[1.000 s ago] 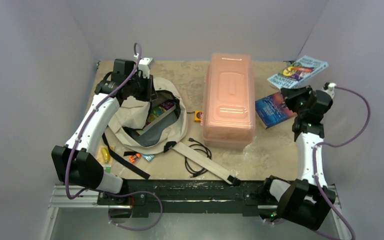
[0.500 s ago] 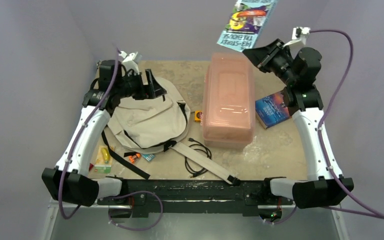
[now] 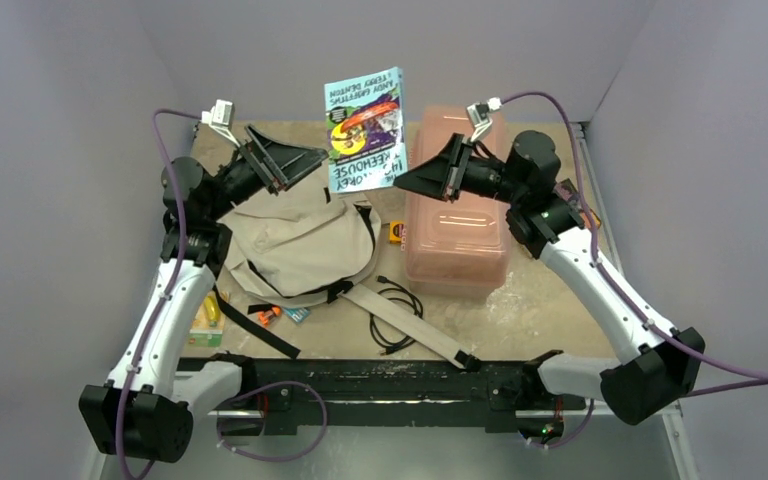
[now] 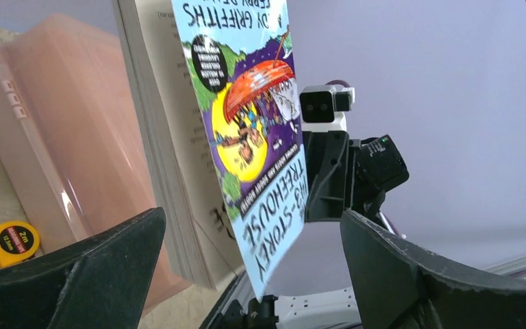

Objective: Pack the student bag
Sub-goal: Pick up the book from the center of the board.

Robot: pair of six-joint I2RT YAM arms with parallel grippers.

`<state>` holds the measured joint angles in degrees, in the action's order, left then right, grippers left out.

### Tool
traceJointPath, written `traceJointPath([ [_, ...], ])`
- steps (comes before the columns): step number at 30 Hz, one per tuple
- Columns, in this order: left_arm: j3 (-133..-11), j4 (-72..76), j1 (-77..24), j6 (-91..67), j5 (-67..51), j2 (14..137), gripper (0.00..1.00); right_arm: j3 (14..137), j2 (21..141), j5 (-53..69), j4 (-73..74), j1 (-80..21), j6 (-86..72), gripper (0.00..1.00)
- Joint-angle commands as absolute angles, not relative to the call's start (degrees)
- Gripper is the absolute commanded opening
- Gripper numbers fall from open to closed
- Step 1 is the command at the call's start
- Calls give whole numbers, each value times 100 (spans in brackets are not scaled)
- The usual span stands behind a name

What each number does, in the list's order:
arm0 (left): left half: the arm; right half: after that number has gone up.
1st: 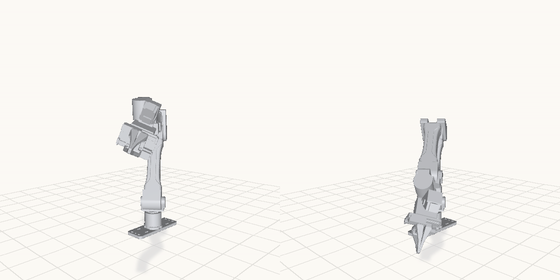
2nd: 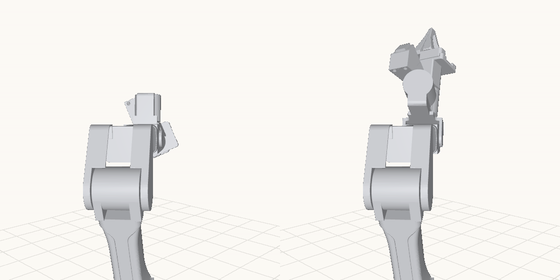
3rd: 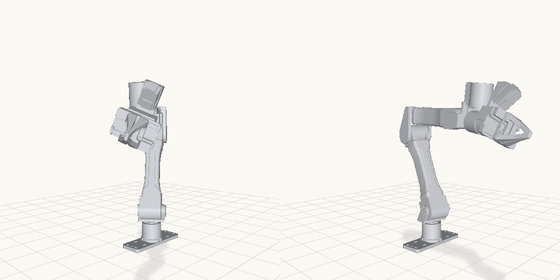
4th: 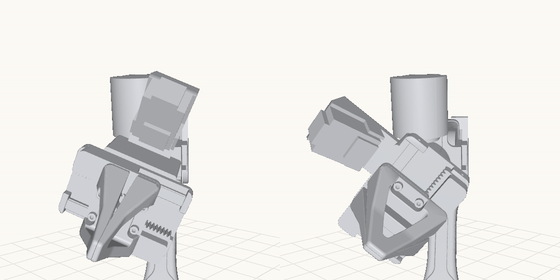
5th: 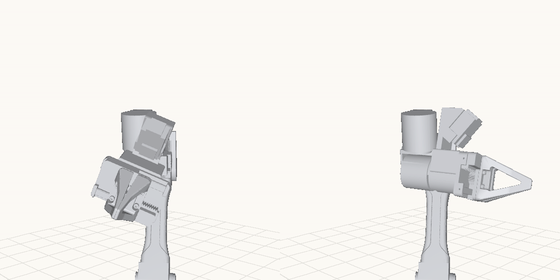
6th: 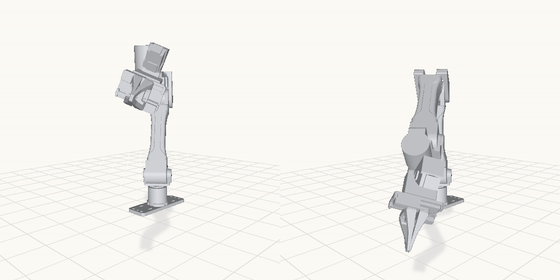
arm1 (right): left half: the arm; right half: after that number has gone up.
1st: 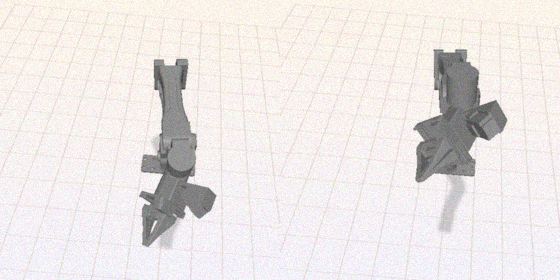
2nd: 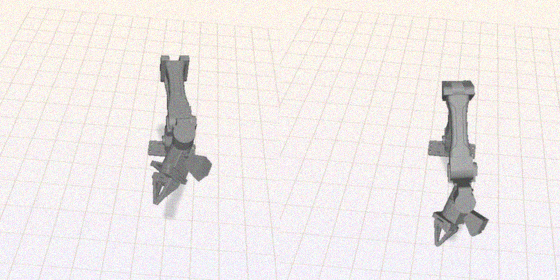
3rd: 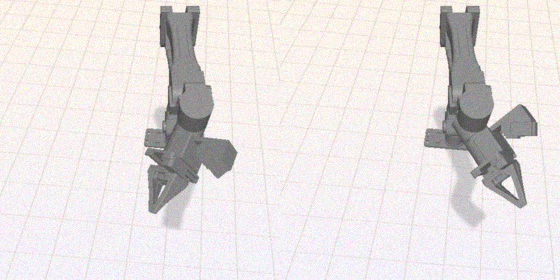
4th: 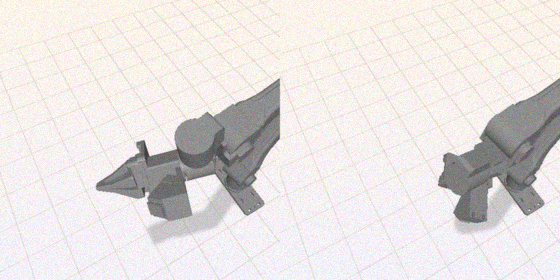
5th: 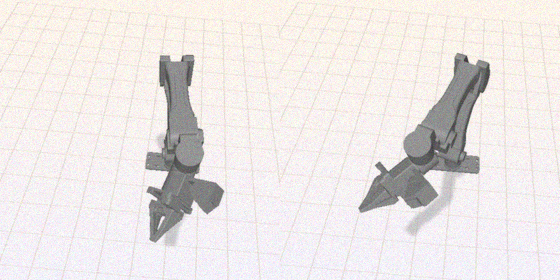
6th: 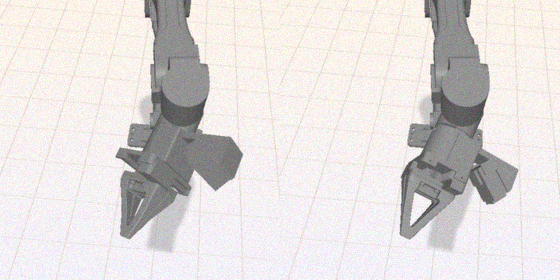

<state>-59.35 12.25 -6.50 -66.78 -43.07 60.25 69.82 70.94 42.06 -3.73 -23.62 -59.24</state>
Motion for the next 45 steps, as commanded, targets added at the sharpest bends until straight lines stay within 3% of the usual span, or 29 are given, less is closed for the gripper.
traceJointPath([
  [1, -5519, 2911, -657, -7467, -4288, 5854, 100, 7017, 6889, 4644, -1666, -2755, -6378, 0],
  [8, -5487, 1437, -667, -6678, -3937, 5377, 100, 6990, 6797, 4736, -1998, -2900, -6664, 0],
  [15, -5303, 3727, -685, -7859, -4890, 5806, 100, 6961, 6960, 4997, -2591, -3006, -7090, 0],
  [24, -5333, 4044, -703, -8147, -5157, 5977, 98, 6918, 7046, 5094, -2942, -3148, -7399, 0],
  [25, -5337, 4255, -703, -8243, -5213, 5995, 93, 6909, 7056, 5083, -2859, -3160, -7322, 0],
  [29, -5333, 4934, -703, -8602, -5444, 6105, 58, 6929, 7158, 5088, -2415, -3193, -6920, 0],
  [32, -5350, 5307, -703, -8856, -5810, 6284, 16, 6999, 7134, 4999, -1822, -3194, -6198, 0],
  [33, -5354, 5460, -703, -8974, -5977, 6356, 2, 7099, 7114, 4970, -1461, -3193, -5776, 14],
  [35, -5304, 5972, -703, -9274, -6290, 6558, 0, 7362, 7120, 5010, -736, -3194, -4984, 53],
  [36, -5253, 6373, -703, -9587, -6392, 6706, 0, 7474, 7154, 5141, -493, -3191, -4737, 63],
  [39, -5191, 7982, -705, -10675, -6607, 7164, 0, 7710, 7356, 5397, -218, -3188, -4349, 81],
  [41, -5203, 8158, -747, -10915, -6865, 7278, 0, 7809, 7501, 5499, -118, -3182, -4148, 91],
  [45, -5095, 8156, -930, -10818, -7201, 7197, 0, 7718, 7754, 5811, -791, -3189, -4419, 93],
])
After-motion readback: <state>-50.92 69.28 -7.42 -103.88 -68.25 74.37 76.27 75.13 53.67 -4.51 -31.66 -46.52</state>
